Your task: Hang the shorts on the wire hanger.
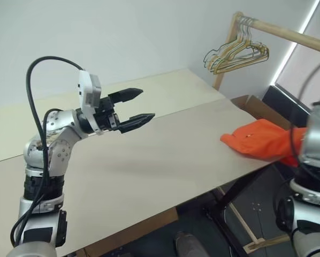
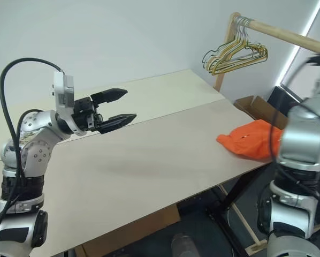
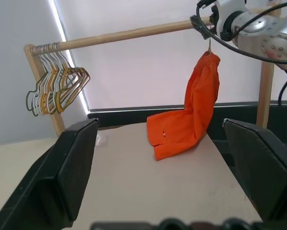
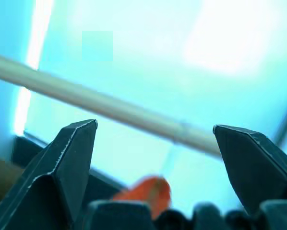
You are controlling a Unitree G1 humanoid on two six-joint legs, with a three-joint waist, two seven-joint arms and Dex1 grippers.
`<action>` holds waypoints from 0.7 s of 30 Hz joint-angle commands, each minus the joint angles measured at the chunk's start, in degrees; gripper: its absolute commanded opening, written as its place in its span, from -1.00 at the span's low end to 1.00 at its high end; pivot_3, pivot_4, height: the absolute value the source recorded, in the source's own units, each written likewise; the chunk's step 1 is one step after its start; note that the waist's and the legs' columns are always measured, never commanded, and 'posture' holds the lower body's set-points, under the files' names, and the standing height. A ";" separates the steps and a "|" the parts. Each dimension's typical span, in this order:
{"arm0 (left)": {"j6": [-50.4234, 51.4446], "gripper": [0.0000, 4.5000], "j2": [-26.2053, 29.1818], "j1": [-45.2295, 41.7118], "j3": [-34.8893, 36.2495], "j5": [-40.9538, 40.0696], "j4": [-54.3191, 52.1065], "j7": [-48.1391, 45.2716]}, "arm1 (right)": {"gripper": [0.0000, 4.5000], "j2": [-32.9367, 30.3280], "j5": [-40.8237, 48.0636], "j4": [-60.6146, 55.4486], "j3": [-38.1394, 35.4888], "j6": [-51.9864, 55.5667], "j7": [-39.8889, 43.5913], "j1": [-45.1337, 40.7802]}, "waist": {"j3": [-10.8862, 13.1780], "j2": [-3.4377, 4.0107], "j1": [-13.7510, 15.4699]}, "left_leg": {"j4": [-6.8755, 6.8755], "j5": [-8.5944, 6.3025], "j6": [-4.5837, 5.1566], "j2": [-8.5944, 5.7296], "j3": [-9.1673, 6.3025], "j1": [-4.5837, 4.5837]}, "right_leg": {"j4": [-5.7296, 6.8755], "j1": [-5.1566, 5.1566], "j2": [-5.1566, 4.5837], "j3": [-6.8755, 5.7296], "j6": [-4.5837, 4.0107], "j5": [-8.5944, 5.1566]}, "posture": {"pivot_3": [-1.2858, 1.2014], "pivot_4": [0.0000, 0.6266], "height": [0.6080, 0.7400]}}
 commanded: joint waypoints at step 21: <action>2.30 1.00 11.49 25.65 6.86 8.89 -19.08 11.61 | 0.99 -2.57 30.96 7.02 12.04 -22.19 66.50 6.10 | 0.07 -0.10 12.48 | 0.04 -0.01 0.00 -0.04 -0.25 0.18 | 0.01 0.01 0.01 -0.25 -0.02 0.01 | 0.07 -1.00 1.00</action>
